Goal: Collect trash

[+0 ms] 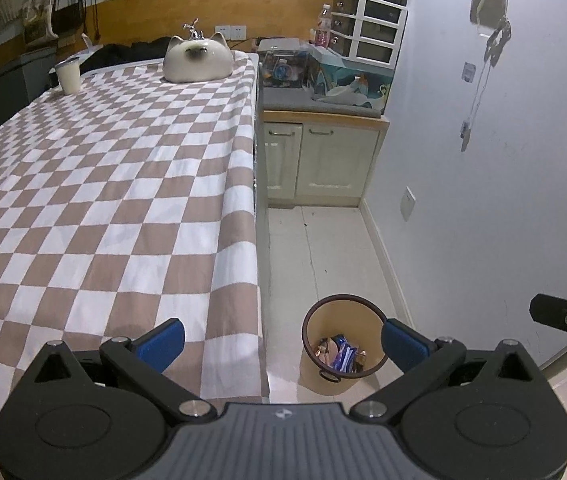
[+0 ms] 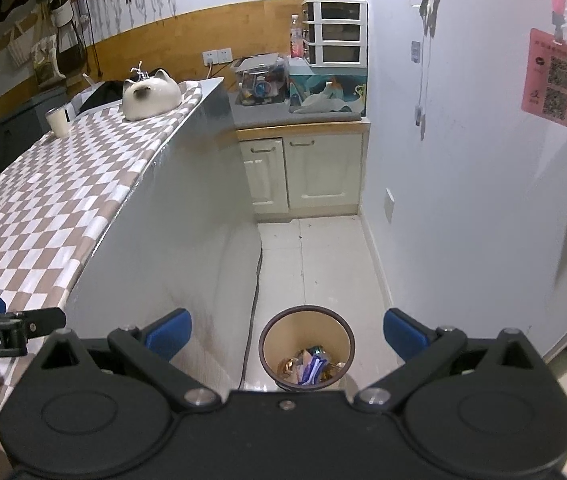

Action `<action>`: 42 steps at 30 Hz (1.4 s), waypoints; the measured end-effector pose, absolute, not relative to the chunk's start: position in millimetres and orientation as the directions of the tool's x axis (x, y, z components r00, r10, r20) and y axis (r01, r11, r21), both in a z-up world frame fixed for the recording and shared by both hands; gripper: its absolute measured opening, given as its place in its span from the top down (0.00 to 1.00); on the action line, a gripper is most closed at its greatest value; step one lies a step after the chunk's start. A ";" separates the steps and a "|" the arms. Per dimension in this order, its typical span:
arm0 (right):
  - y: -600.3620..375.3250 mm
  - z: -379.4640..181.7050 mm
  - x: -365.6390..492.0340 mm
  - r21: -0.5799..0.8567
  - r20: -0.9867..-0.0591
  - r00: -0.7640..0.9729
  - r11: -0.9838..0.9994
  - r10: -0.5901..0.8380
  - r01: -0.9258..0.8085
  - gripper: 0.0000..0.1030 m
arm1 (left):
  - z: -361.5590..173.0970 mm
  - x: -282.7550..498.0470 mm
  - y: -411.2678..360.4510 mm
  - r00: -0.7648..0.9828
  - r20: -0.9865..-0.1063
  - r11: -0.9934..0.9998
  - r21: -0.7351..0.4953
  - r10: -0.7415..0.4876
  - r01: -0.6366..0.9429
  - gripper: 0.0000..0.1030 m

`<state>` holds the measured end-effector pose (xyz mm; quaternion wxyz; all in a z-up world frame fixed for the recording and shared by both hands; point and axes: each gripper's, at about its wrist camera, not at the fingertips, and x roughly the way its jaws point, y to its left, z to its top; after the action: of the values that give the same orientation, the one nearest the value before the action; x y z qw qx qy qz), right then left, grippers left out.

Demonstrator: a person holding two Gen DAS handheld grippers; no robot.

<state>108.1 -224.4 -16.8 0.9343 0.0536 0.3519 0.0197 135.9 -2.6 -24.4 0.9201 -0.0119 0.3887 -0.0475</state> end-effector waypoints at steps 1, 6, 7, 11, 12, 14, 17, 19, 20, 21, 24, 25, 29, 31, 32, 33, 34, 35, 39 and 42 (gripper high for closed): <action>-223.9 -16.7 108.6 0.113 -0.657 0.751 0.994 0.073 0.003 0.00 | -24.7 136.2 -2.2 0.691 -0.716 0.995 -0.061 -0.098 0.078 0.00; -221.6 -17.7 109.2 0.099 -0.665 0.745 0.995 0.056 0.013 0.00 | -24.9 137.1 -1.9 0.688 -0.719 0.995 -0.064 -0.099 0.077 0.00; -220.7 -18.1 109.1 0.094 -0.666 0.744 0.996 0.053 0.013 0.00 | -25.0 137.3 -1.8 0.686 -0.721 0.995 -0.066 -0.100 0.076 0.00; -217.8 -19.4 109.4 0.087 -0.674 0.738 0.996 0.047 0.016 0.00 | -26.1 136.4 -1.9 0.683 -0.723 0.995 -0.070 -0.103 0.076 0.00; -217.7 -19.6 110.2 0.085 -0.675 0.736 0.996 0.046 0.015 0.00 | -26.6 136.1 -2.2 0.681 -0.725 0.995 -0.070 -0.103 0.076 0.00; -216.0 -21.0 109.8 0.076 -0.680 0.732 0.997 0.040 0.016 0.00 | -27.6 135.4 -3.2 0.679 -0.727 0.994 -0.070 -0.105 0.079 0.00; -215.7 -22.2 108.4 0.075 -0.682 0.730 0.997 0.037 0.019 0.00 | -28.8 133.4 -4.7 0.678 -0.727 0.994 -0.067 -0.107 0.084 0.00; -216.5 -22.1 107.7 0.073 -0.681 0.731 0.997 0.029 0.028 0.00 | -29.2 132.6 -5.4 0.679 -0.727 0.994 -0.066 -0.107 0.086 0.00; -217.1 -22.1 106.9 0.071 -0.681 0.732 0.997 0.023 0.034 0.00 | -29.6 132.3 -5.4 0.678 -0.727 0.994 -0.065 -0.105 0.084 0.00; -217.5 -22.3 106.4 0.068 -0.680 0.733 0.997 0.018 0.039 0.00 | -29.5 132.1 -5.7 0.678 -0.728 0.994 -0.065 -0.104 0.082 0.00; -218.9 -23.4 104.1 0.067 -0.681 0.732 0.997 0.015 0.042 0.00 | -29.3 130.8 -6.0 0.681 -0.725 0.995 -0.065 -0.103 0.082 0.00; -218.7 -23.5 103.4 0.064 -0.681 0.733 0.997 0.012 0.042 0.00 | -29.0 130.1 -6.3 0.683 -0.723 0.995 -0.065 -0.103 0.081 0.00; -219.0 -23.6 101.8 0.061 -0.678 0.735 0.997 0.007 0.047 0.00 | -27.8 128.9 -8.0 0.688 -0.719 0.994 -0.061 -0.104 0.088 0.00; -219.5 -23.8 100.7 0.059 -0.676 0.737 0.997 0.003 0.050 0.00 | -27.1 128.5 -8.8 0.689 -0.717 0.994 -0.059 -0.106 0.092 0.00; -219.5 -24.0 100.4 0.058 -0.676 0.737 0.997 0.002 0.051 0.00 | -26.7 128.5 -9.4 0.690 -0.716 0.994 -0.057 -0.107 0.094 0.00; -219.0 -24.1 100.5 0.056 -0.675 0.738 0.997 -0.001 0.053 0.00 | -26.4 128.5 -9.8 0.691 -0.715 0.994 -0.057 -0.107 0.096 0.00; -218.4 -24.2 100.5 0.055 -0.675 0.738 0.997 -0.003 0.054 0.00 | -26.2 128.5 -10.1 0.691 -0.714 0.994 -0.056 -0.108 0.098 0.00; -218.3 -24.5 100.3 0.057 -0.675 0.738 0.997 -0.002 0.055 0.00 | -26.0 128.5 -10.4 0.692 -0.713 0.993 -0.056 -0.109 0.099 0.00; -218.5 -24.8 100.3 0.056 -0.675 0.738 0.997 -0.004 0.056 0.00 | -25.6 128.3 -11.0 0.694 -0.711 0.993 -0.057 -0.110 0.100 0.00; -218.5 -25.5 99.8 0.056 -0.674 0.739 0.997 -0.005 0.058 0.00 | -25.2 128.3 -11.0 0.695 -0.711 0.993 -0.056 -0.110 0.101 0.00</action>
<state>99.8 -218.5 -25.5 0.9317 0.0366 0.3609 -0.0171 128.3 -11.0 -25.2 0.9204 -0.0060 0.3866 -0.0575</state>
